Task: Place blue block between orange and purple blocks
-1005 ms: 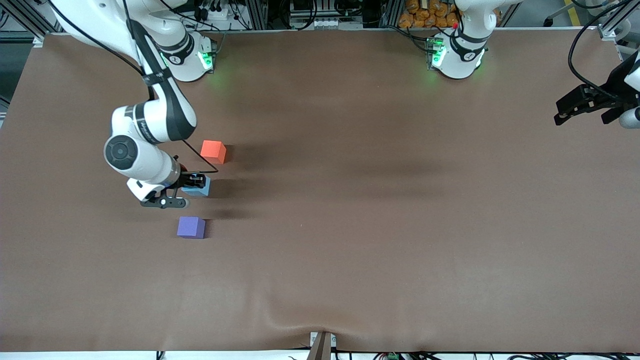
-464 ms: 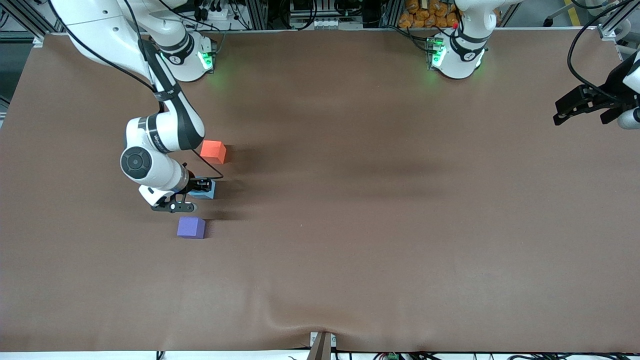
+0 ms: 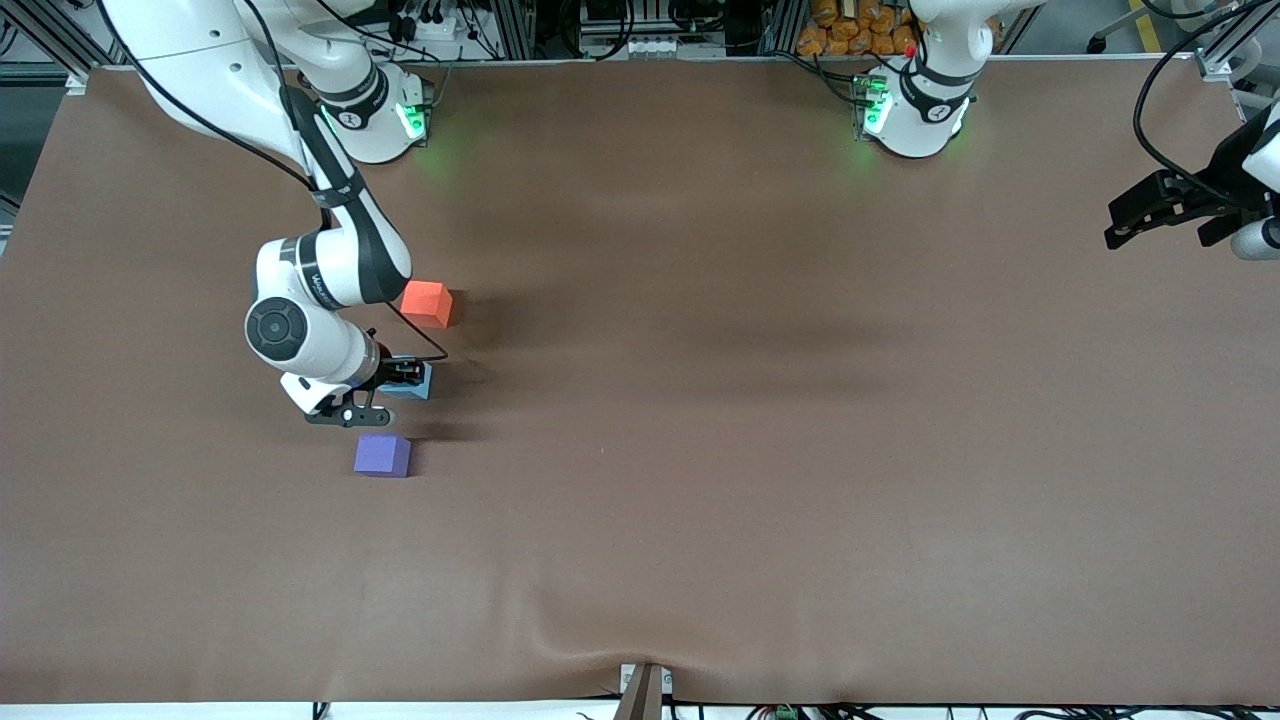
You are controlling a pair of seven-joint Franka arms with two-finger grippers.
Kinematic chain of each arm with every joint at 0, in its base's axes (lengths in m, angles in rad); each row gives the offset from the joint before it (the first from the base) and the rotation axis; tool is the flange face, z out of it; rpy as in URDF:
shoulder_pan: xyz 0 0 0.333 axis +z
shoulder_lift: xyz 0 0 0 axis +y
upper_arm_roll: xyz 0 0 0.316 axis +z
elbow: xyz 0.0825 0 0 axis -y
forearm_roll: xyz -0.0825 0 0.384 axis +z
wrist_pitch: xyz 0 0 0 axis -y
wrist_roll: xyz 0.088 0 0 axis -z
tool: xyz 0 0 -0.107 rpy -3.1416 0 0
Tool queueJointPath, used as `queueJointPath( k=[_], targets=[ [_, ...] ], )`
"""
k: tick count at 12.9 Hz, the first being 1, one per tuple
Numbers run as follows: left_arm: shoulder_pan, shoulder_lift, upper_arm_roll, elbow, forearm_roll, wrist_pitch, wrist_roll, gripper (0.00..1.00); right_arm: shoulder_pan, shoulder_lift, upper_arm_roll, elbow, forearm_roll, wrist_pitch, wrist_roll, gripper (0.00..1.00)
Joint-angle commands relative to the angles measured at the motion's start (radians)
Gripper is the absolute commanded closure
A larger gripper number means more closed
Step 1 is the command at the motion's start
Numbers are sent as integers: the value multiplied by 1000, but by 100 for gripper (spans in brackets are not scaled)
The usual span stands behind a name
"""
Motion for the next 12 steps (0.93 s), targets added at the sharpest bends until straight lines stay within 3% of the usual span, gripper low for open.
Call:
queueJointPath(
  k=[1,3,5,10,12],
  targets=[
    [5,3,-6,16,-3,-23,-3,0,-8,5,2,12,12,-8,-2,0],
    [4,3,-10,16,-2,-23,-3,0,-6,-5,2,64,13,-98,8,0],
    [1,5,-11,16,-2,-23,-5,0,-8,-18,2,185,13,-279,25,0],
    [1,11,-14,20,-2,-23,-6,0,-86,-18,2,676,16,-733,-4,0],
    [7,13,-14,16,-2,-23,-5,0,-126,-16,3,851,19,-893,-114,0]
  ],
)
